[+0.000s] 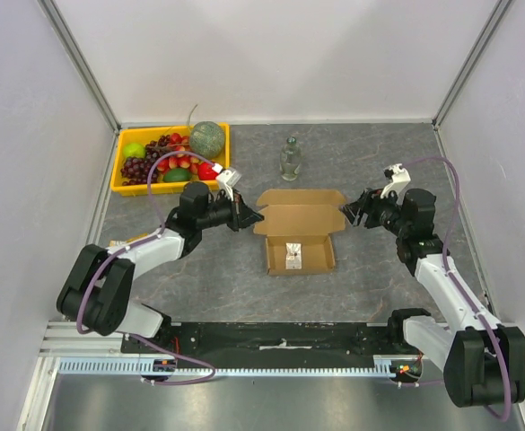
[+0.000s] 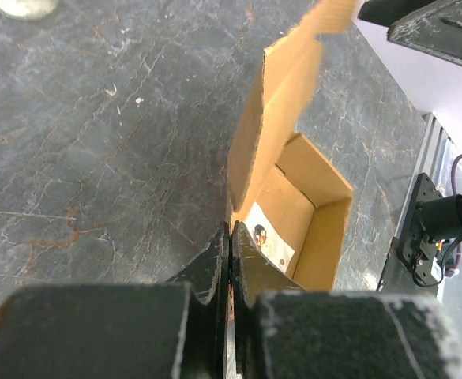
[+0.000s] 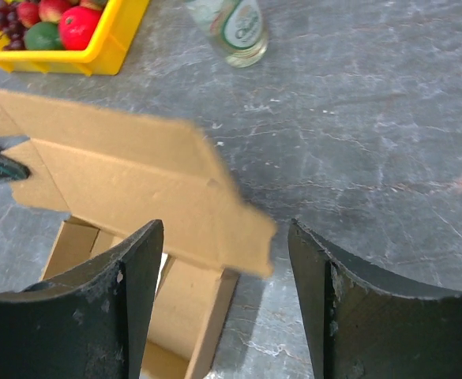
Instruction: Fold the paper box
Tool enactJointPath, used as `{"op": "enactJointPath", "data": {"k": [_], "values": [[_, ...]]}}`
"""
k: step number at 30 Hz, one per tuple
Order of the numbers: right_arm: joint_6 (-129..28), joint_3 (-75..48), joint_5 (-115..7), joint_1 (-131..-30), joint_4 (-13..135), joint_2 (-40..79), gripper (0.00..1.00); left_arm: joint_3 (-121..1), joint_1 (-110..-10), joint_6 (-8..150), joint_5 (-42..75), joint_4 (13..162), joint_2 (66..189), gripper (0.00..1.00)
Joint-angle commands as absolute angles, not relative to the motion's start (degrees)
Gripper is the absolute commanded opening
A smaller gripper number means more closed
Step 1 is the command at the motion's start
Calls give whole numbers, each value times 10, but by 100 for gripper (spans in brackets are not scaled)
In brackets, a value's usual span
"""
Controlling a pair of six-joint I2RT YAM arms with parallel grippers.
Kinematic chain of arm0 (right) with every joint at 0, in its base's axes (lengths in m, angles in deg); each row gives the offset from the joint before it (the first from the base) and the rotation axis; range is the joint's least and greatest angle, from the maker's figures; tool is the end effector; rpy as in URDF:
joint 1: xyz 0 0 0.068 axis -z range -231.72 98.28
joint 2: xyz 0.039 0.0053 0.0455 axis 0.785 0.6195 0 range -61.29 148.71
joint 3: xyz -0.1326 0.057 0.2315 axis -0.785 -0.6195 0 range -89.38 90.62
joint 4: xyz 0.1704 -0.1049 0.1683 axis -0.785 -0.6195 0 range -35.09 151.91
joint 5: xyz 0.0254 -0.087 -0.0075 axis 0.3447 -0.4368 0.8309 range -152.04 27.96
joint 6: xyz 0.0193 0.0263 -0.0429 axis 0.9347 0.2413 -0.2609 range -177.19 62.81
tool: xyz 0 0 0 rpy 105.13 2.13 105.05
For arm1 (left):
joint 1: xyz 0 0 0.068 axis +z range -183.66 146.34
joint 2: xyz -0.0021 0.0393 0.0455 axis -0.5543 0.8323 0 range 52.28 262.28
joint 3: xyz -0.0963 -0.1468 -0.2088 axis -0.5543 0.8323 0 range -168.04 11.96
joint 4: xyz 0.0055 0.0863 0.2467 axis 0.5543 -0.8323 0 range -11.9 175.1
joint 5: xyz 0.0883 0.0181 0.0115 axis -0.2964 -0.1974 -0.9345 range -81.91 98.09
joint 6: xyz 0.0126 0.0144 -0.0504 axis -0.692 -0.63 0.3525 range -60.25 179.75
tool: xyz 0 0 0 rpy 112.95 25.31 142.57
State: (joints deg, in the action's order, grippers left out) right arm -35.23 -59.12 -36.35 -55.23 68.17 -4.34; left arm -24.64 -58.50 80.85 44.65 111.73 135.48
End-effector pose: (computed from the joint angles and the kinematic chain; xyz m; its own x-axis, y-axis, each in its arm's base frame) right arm 0.2199 0.0289 0.2413 -0.4952 0.3073 -0.8126 -0.2970 0.8191 0.4907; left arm 0.2607 -0.1440 0.2038 -0.5935 -0.0441 -0.8036 0.6772 0.5123 -0.5282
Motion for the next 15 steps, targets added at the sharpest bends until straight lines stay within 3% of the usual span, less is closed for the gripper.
{"op": "enactJointPath", "data": {"k": [1, 9, 15], "values": [[-363, -567, -249, -552, 700, -35, 72, -264, -578, 751, 455, 1080, 1316, 2], [-381, -571, -200, -587, 714, -14, 72, -297, -562, 750, 444, 1041, 1321, 2], [-400, -571, -254, -598, 707, 7, 72, -294, -547, 747, 447, 1039, 1320, 2]]}}
